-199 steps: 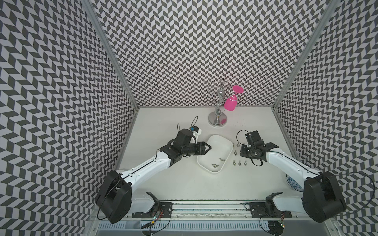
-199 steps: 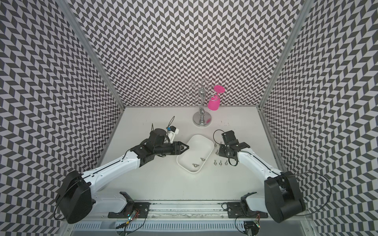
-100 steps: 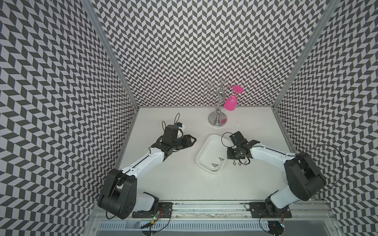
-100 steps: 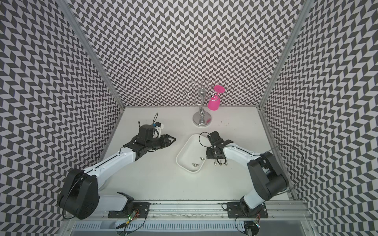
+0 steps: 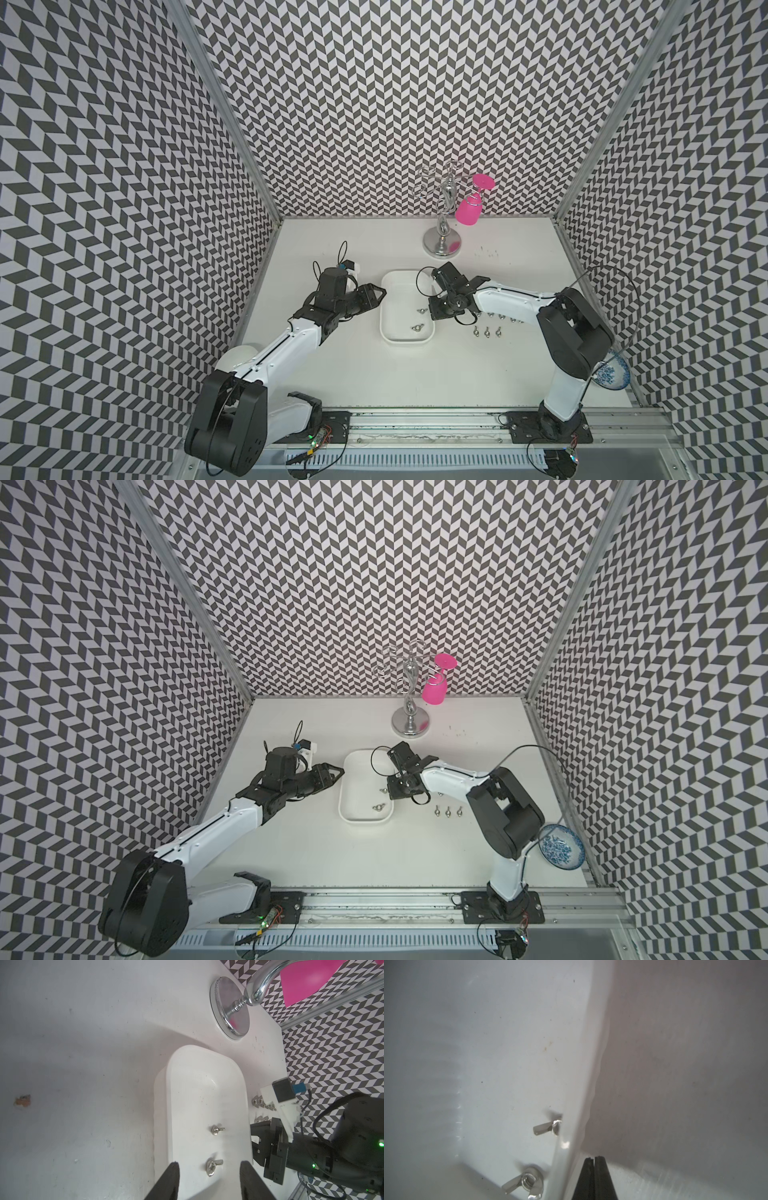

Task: Take out the wing nut from the storage box
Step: Adjust the storage box at the center of the board.

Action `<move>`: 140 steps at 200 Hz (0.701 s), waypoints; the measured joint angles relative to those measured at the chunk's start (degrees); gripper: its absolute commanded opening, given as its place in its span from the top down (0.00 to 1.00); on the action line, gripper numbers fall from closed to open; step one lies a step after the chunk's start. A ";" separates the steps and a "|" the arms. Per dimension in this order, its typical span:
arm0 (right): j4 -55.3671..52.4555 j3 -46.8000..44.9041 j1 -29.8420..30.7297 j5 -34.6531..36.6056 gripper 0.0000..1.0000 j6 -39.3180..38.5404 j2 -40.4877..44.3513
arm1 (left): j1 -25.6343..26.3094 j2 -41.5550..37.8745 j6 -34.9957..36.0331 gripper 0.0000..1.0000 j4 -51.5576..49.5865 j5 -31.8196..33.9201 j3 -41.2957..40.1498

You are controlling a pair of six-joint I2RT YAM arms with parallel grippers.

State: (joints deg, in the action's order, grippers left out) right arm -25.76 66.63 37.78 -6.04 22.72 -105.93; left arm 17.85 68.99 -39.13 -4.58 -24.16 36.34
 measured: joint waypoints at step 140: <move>-4.63 8.57 7.04 11.23 0.63 -7.37 6.10 | -3.17 -3.26 1.57 0.50 -3.87 -1.03 0.87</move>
State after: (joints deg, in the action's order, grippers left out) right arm -30.39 75.20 44.82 5.19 15.35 -99.83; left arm 14.68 65.73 -37.56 -8.45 -25.19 37.21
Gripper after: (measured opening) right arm 0.353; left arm 0.496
